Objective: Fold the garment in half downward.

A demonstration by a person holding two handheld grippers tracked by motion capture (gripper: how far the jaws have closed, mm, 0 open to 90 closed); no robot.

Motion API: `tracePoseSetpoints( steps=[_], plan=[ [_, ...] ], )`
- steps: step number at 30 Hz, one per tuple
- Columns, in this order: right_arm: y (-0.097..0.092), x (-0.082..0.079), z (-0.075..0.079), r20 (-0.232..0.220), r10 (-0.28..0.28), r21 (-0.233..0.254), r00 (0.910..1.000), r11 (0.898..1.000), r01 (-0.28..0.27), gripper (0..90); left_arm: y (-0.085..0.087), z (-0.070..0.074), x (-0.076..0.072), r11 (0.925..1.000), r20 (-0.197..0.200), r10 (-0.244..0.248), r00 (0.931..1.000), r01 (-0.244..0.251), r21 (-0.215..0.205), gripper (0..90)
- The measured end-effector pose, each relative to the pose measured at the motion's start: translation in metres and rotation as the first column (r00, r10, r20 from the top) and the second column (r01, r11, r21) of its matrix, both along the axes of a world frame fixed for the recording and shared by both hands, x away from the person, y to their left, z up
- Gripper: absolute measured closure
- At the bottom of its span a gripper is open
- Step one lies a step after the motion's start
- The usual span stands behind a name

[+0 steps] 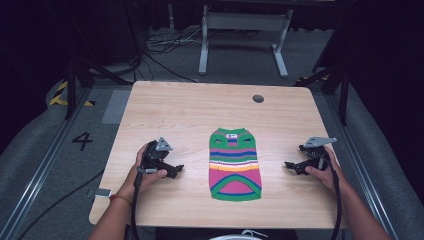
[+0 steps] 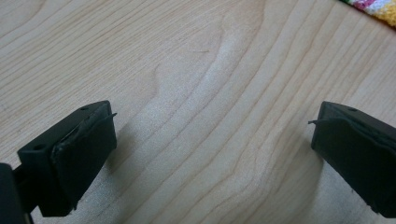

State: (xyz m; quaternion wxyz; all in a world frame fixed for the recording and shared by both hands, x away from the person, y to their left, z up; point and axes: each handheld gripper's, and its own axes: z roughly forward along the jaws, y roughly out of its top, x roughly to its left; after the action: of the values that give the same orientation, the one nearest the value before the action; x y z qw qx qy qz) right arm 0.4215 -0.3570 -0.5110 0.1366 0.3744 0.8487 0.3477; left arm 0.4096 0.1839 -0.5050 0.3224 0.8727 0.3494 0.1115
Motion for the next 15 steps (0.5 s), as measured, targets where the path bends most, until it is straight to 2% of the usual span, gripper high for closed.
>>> tracePoseSetpoints(
  steps=[15],
  plan=[
    [0.0002, -0.0006, 0.0001, -0.001, -0.007, 0.000, 1.0000, 1.000, 0.007, 0.2, 0.0044, 0.0000, -0.0018, 1.0000, -0.002, -0.005, 1.0000, 0.005, -0.003, 0.4]
  ],
)
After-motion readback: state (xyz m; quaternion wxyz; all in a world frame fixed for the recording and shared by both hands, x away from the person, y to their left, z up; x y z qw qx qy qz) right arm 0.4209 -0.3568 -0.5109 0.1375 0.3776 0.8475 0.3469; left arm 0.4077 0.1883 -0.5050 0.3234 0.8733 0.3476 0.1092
